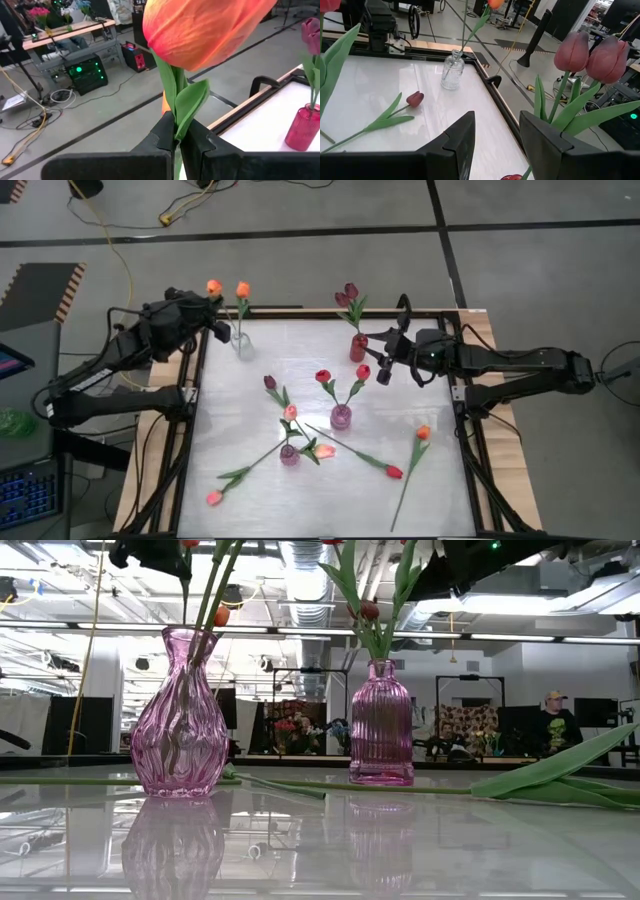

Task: Sort flowers into vase by color
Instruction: Put the top orange flower into the clear vase

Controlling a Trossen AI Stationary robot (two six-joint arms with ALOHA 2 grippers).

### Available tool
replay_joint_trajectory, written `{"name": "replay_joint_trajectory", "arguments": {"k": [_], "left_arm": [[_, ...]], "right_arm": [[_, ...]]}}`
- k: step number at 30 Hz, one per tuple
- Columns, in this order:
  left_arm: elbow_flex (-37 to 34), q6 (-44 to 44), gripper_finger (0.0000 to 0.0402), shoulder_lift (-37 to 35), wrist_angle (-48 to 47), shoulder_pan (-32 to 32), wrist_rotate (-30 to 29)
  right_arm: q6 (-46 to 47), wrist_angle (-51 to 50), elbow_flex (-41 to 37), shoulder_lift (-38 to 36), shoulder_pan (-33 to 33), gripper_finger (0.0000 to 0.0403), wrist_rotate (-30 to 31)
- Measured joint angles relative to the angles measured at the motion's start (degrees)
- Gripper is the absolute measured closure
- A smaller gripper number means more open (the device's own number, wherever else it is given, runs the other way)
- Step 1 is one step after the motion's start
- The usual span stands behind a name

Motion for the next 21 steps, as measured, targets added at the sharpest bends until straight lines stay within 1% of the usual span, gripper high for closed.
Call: {"name": "replay_joint_trajectory", "arguments": {"k": [13,21], "left_arm": [[0.00,-0.71,0.0401,4.50,-1.41,0.45,-0.43],[0.00,-1.89,0.0401,4.90,-2.31,0.45,-0.61]], "right_arm": [[-0.07,0.03,0.00,0.11,0.00,0.0223,-0.09],[-0.07,-0.17,0.00,0.11,0.00,0.0223,-0.09]]}}
